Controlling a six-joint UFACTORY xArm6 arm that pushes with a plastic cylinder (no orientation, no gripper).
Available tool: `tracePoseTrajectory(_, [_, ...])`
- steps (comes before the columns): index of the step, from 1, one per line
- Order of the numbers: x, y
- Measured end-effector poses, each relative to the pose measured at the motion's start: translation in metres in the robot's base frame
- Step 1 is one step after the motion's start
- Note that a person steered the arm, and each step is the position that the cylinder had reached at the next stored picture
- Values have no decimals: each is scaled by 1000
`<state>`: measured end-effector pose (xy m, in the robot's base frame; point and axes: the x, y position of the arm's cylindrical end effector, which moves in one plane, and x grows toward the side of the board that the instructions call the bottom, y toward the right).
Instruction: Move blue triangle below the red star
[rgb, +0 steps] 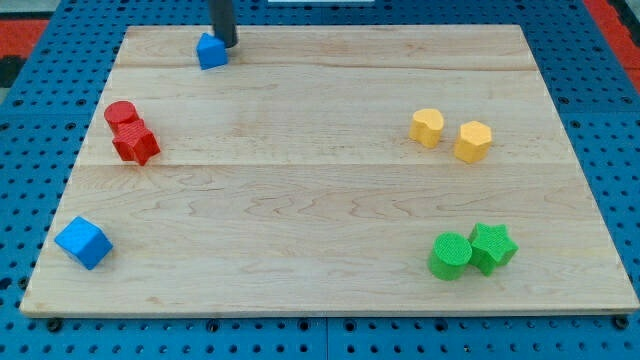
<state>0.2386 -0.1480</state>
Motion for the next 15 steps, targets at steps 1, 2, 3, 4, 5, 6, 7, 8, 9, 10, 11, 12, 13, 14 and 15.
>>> tracePoseTrajectory(1, [23,-28])
tracePoseTrajectory(2, [25,-66])
tracePoseTrajectory(3, [28,-68])
tracePoseTrajectory(4, [18,-77])
tracePoseTrajectory(5, [36,-107])
tracePoseTrajectory(6, [70,-58])
tracePoseTrajectory(7, [85,-2])
tracePoseTrajectory(8, [87,30])
tracePoseTrajectory(9, [126,1])
tracePoseTrajectory(10, [90,-1])
tracePoseTrajectory(11, [101,-38])
tracePoseTrajectory(12, [148,-17])
tracePoseTrajectory(13, [142,-4])
tracePoseTrajectory(14, [157,9])
tracePoseTrajectory(15, [211,13])
